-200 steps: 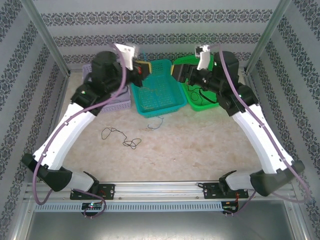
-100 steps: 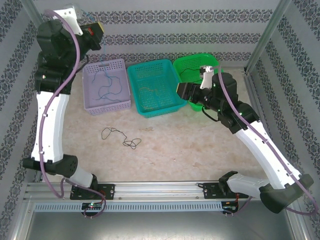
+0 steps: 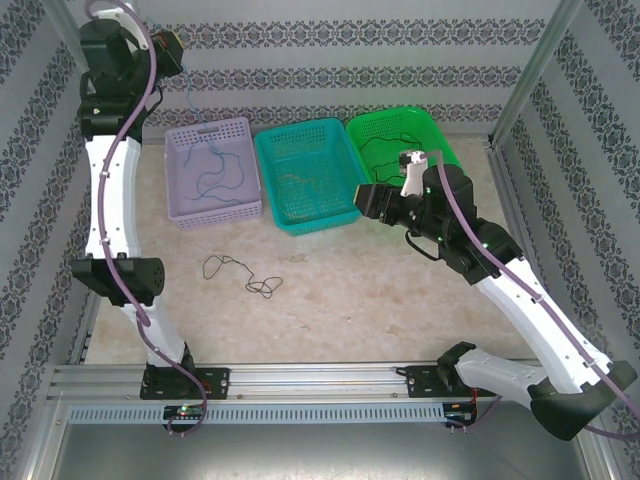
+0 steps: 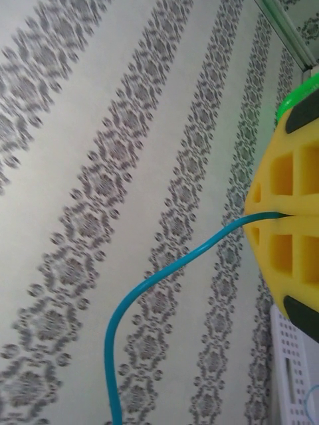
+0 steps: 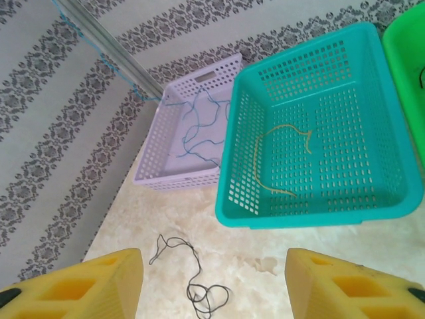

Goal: Untangle the cables

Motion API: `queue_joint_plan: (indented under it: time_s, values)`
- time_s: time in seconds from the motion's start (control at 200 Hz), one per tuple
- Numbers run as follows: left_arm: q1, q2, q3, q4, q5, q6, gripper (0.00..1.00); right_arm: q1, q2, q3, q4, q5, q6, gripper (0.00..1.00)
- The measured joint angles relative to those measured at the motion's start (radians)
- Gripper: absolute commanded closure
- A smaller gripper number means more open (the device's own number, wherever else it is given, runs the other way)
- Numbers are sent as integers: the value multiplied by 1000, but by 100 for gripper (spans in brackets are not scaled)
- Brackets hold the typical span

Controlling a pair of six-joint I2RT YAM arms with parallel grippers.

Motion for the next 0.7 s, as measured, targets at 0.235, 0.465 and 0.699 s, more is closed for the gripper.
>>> queue_joint_plan:
  time_s: [0.235,0.465,0.699]
  values:
    - [0,139,-76,-8,-51,-19,100,13,-11,-12,-14,27,10,42]
    - [25,421,-16,-124,-60,-114,62,20,-12,-24,-14,42,21,42]
    - [58,497,4,-253,-58,-192,21,20,-11,-40,-18,48,25,42]
